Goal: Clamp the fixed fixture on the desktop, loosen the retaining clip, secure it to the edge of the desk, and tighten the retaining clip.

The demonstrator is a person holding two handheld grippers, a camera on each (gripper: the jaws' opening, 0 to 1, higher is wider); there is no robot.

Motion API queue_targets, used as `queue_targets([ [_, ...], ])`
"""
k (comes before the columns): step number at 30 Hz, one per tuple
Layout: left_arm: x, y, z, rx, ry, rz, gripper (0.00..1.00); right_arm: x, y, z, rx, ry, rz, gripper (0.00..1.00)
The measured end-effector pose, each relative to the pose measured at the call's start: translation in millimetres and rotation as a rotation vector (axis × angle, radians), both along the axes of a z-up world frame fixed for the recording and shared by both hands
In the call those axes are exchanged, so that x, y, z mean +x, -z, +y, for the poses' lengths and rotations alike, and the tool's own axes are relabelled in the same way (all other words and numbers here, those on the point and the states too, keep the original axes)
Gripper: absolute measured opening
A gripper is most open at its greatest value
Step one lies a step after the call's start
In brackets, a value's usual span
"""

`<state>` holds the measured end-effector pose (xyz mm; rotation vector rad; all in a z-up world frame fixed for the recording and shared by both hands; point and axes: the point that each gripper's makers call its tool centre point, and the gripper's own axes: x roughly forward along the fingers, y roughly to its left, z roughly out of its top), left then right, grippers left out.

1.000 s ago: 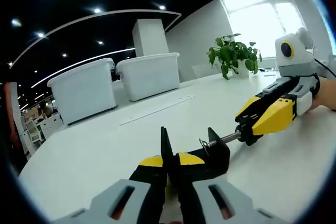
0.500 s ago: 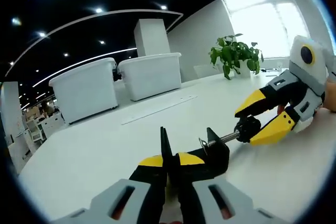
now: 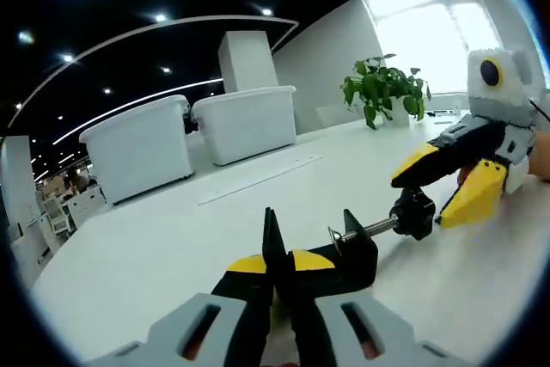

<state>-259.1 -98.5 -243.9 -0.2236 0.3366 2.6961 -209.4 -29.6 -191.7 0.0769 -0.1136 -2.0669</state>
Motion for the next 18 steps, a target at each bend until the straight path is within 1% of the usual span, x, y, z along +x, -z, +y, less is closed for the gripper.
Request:
queue_targets([
  [1, 0.1, 0.0, 0, 0.0, 0.0, 0.0, 0.07, -2, -1.2, 3, -0.017, 0.009, -0.013, 0.28],
  [3, 0.3, 0.0, 0, 0.0, 0.001, 0.0, 0.07, -11, 5.2, 11, -0.004, 0.041, -0.047, 0.27],
  [4, 0.4, 0.1, 0, 0.0, 0.0, 0.0, 0.07, -13, 10.4, 11, 0.017, 0.044, -0.064, 0.26],
  [5, 0.5, 0.1, 0, 0.0, 0.001, 0.0, 0.07, -6, 17.4, 6, 0.051, 0.031, -0.082, 0.26],
  [7, 0.8, 0.1, 0, 0.0, 0.001, 0.0, 0.07, -1, 22.4, 0, 0.081, 0.003, -0.087, 0.26],
  [9, 1.1, 0.1, 0, 0.001, 0.001, 0.0, 0.07, 3, 23.8, -4, 0.092, -0.014, -0.084, 0.27],
  [12, 1.6, 0.1, 0, 0.001, 0.0, 0.0, 0.07, -3, 27.9, 0, 0.106, 0.011, -0.101, 0.27],
  [14, 1.7, 0.1, 0, 0.001, 0.0, 0.0, 0.07, -5, 29.7, 1, 0.115, 0.021, -0.098, 0.26],
  [15, 1.8, 0.1, 0, 0.001, 0.0, 0.0, 0.07, -5, 33.5, 1, 0.139, 0.018, -0.089, 0.25],
  [17, 1.9, 0.1, 0, 0.001, 0.001, 0.001, 0.07, -3, 35.6, -1, 0.178, 0.003, -0.024, 0.25],
  [18, 2.0, 0.0, 0, 0.0, 0.001, 0.001, 0.07, -2, 34.7, -1, 0.176, 0.004, -0.012, 0.25],
])
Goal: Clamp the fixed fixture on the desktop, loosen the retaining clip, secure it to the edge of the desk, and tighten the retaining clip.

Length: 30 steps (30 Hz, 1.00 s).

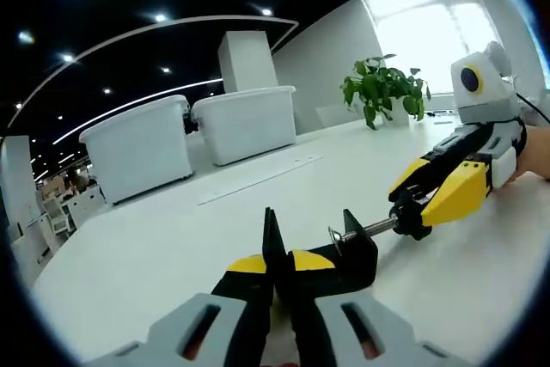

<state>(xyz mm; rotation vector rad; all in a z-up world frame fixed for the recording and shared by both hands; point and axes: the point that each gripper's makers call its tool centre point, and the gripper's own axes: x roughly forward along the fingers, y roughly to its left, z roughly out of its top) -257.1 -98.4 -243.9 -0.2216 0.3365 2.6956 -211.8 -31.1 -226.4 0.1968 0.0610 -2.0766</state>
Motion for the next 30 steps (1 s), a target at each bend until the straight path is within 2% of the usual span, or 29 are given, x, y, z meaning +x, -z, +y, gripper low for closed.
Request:
queue_targets([
  [5, 0.4, 0.1, 0, 0.001, -0.002, -0.001, 0.07, 1, -0.9, 0, 0.0, -0.007, 0.024, 0.24],
  [7, 0.5, 0.0, 0, 0.001, -0.002, -0.001, 0.07, -2, -1.4, 1, 0.013, -0.011, 0.058, 0.24],
  [9, 0.2, -0.1, -1, 0.001, -0.005, 0.0, 0.07, -2, -2.2, 0, 0.06, -0.013, 0.145, 0.24],
  [11, 0.0, -0.2, -1, 0.002, -0.007, 0.0, 0.07, -4, -3.2, -2, 0.15, -0.021, 0.317, 0.23],
  [12, 0.1, -0.6, -1, 0.003, -0.005, 0.002, 0.07, -2, -1.8, -3, 0.219, -0.033, 0.415, 0.23],
  [13, 0.2, -0.5, -1, 0.001, -0.005, 0.003, 0.07, -1, -1.4, -4, 0.243, -0.034, 0.459, 0.23],
  [15, -0.4, -0.6, -1, 0.002, -0.005, 0.002, 0.07, 2, -0.5, -5, 0.233, -0.027, 0.438, 0.23],
  [23, -1.8, -0.8, -1, 0.0, -0.005, 0.003, 0.07, 3, -0.5, -6, 0.248, -0.026, 0.457, 0.23],
  [26, -2.2, -0.6, -1, -0.001, -0.006, 0.003, 0.07, 2, -0.6, -6, 0.232, -0.019, 0.428, 0.23],
  [27, -2.3, -0.6, -1, -0.001, -0.006, 0.003, 0.07, 2, -0.2, -5, 0.214, -0.013, 0.396, 0.24],
  [28, -2.3, -0.5, -1, -0.001, -0.006, 0.002, 0.07, 2, 0.2, -4, 0.182, -0.004, 0.339, 0.24],
  [30, -2.1, -0.2, -1, -0.002, -0.004, 0.001, 0.07, 2, 6.9, 0, 0.145, 0.002, 0.173, 0.28],
])
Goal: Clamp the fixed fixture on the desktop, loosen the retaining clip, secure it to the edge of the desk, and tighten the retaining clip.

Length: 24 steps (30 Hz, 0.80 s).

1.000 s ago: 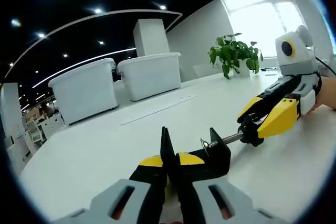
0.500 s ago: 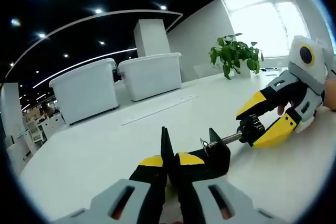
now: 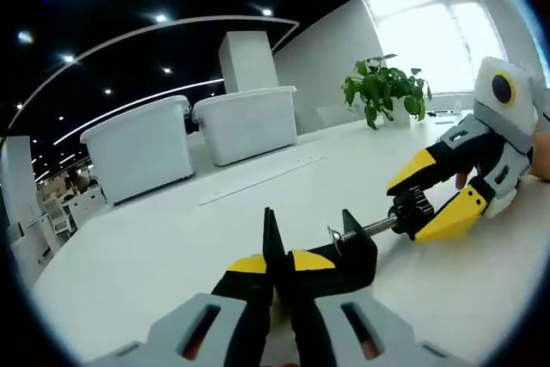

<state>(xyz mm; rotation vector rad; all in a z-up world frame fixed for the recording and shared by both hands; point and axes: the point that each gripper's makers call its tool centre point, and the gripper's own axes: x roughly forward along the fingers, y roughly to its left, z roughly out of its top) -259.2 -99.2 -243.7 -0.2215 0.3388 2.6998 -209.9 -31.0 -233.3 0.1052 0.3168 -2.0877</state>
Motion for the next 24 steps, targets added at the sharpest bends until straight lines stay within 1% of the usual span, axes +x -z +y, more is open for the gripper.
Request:
queue_targets([
  [1, -0.1, 0.0, 0, 0.0, 0.001, 0.0, 0.07, 1, 0.2, 0, -0.034, -0.016, -0.054, 0.32],
  [2, -0.1, 0.0, 0, 0.0, 0.001, 0.0, 0.07, -4, -0.6, 5, -0.065, -0.001, -0.115, 0.37],
  [4, 0.0, 0.1, 0, 0.001, 0.001, 0.0, 0.07, -5, -12.2, 6, -0.171, -0.008, -0.197, 0.36],
  [5, 0.0, 0.1, 0, 0.0, 0.001, 0.0, 0.07, -7, -16.7, 7, -0.209, -0.006, -0.219, 0.36],
  [6, 0.0, 0.1, 0, 0.0, 0.002, 0.0, 0.07, -10, -17.2, 9, -0.226, 0.012, -0.243, 0.35],
  [8, -0.1, 0.1, 0, 0.001, 0.002, 0.0, 0.07, -15, -10.4, 11, -0.229, 0.039, -0.313, 0.3],
  [9, 0.0, 0.1, 0, 0.001, 0.002, 0.0, 0.07, -19, -5.3, 14, -0.22, 0.067, -0.348, 0.29],
  [10, 0.0, 0.1, 0, 0.001, 0.002, 0.0, 0.07, -20, -7.4, 13, -0.253, 0.073, -0.386, 0.29],
  [12, 0.0, 0.2, 0, 0.0, 0.003, 0.0, 0.07, -23, -16.2, 14, -0.308, 0.07, -0.394, 0.26],
  [13, 0.0, 0.2, 0, 0.001, 0.003, 0.0, 0.07, -24, -17.5, 16, -0.316, 0.07, -0.394, 0.25],
  [16, 0.2, 0.2, 0, 0.001, 0.005, 0.0, 0.07, -23, -13.2, 16, -0.299, 0.067, -0.407, 0.23],
  [17, 0.2, 0.2, 0, 0.001, 0.005, 0.0, 0.07, -21, -10.7, 14, -0.282, 0.058, -0.412, 0.23],
  [18, 0.3, 0.2, 1, 0.001, 0.005, 0.0, 0.07, -16, -6.7, 10, -0.249, 0.049, -0.403, 0.23],
  [19, 0.4, 0.2, 1, 0.001, 0.005, 0.0, 0.07, -12, -5.1, 8, -0.24, 0.043, -0.397, 0.23],
  [23, 0.4, 0.0, 1, 0.001, 0.007, 0.001, 0.07, -16, -4.8, 9, -0.252, 0.053, -0.407, 0.22],
  [24, 0.4, -0.1, 1, 0.001, 0.007, 0.002, 0.07, -14, -4.8, 8, -0.252, 0.054, -0.406, 0.21],
])
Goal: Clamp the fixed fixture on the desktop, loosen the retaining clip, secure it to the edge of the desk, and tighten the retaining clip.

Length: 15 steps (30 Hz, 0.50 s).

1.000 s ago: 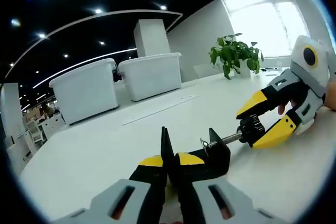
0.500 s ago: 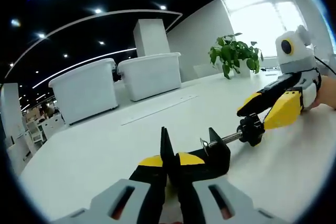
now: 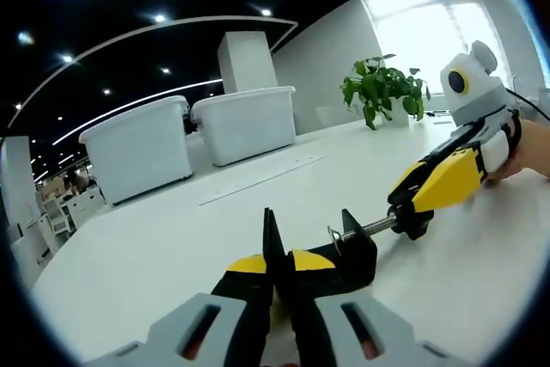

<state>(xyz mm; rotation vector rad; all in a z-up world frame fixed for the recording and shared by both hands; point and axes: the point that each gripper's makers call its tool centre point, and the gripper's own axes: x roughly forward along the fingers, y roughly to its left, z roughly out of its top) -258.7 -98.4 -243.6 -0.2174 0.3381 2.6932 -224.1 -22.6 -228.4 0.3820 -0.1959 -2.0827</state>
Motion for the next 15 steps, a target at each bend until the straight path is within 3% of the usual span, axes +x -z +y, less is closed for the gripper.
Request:
queue_targets([
  [9, -0.1, -0.5, -1, 0.0, -0.003, 0.003, 0.07, 11, -2.0, -6, 0.045, -0.031, 0.152, 0.21],
  [11, -0.1, -0.6, -1, 0.0, -0.005, 0.003, 0.07, 12, -3.8, -7, 0.087, -0.037, 0.246, 0.21],
  [14, -0.5, -0.8, -2, 0.002, -0.011, 0.004, 0.07, 17, -5.7, -11, 0.19, -0.048, 0.451, 0.21],
  [15, -0.5, -0.8, -2, 0.003, -0.012, 0.003, 0.07, 18, -5.8, -12, 0.198, -0.047, 0.464, 0.21],
])
